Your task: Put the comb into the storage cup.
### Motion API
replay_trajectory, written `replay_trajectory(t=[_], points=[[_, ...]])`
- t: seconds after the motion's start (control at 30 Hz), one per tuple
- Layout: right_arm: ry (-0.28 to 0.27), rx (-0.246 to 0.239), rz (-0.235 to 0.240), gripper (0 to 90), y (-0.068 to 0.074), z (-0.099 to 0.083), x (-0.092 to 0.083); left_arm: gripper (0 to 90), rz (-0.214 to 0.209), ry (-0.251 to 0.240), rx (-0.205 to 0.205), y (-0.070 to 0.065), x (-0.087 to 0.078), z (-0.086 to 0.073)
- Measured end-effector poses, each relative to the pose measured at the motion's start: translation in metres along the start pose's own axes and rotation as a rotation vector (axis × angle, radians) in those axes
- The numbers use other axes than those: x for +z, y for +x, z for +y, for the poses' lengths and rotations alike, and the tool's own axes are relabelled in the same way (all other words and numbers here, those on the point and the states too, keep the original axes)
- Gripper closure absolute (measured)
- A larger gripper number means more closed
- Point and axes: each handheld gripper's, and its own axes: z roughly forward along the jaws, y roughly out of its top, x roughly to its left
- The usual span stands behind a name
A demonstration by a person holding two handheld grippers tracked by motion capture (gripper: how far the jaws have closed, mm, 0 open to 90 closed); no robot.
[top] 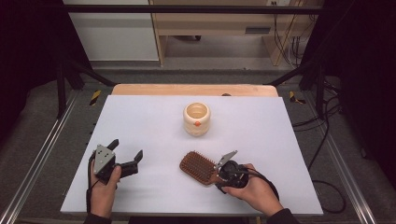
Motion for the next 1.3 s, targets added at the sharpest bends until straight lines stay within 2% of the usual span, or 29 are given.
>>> replay_trajectory(t=[0.67,0.9,1.07,1.3], points=[[0.058,-0.046,0.01,69.1,-0.001,0.007,0.005,3.0,-0.009,-0.001,0.002,-0.001,0.0,0.0],[0.084,-0.054,0.012,70.2,-0.002,0.011,0.006,3.1,-0.01,0.0,0.004,-0.002,0.0,0.001],[0.094,-0.038,0.024,72.3,-0.004,0.011,0.006,3.1,-0.011,0.0,0.004,-0.002,0.0,0.001],[0.096,-0.053,0.028,72.8,-0.005,0.013,0.006,3.1,-0.012,-0.004,0.002,-0.002,0.0,0.001]])
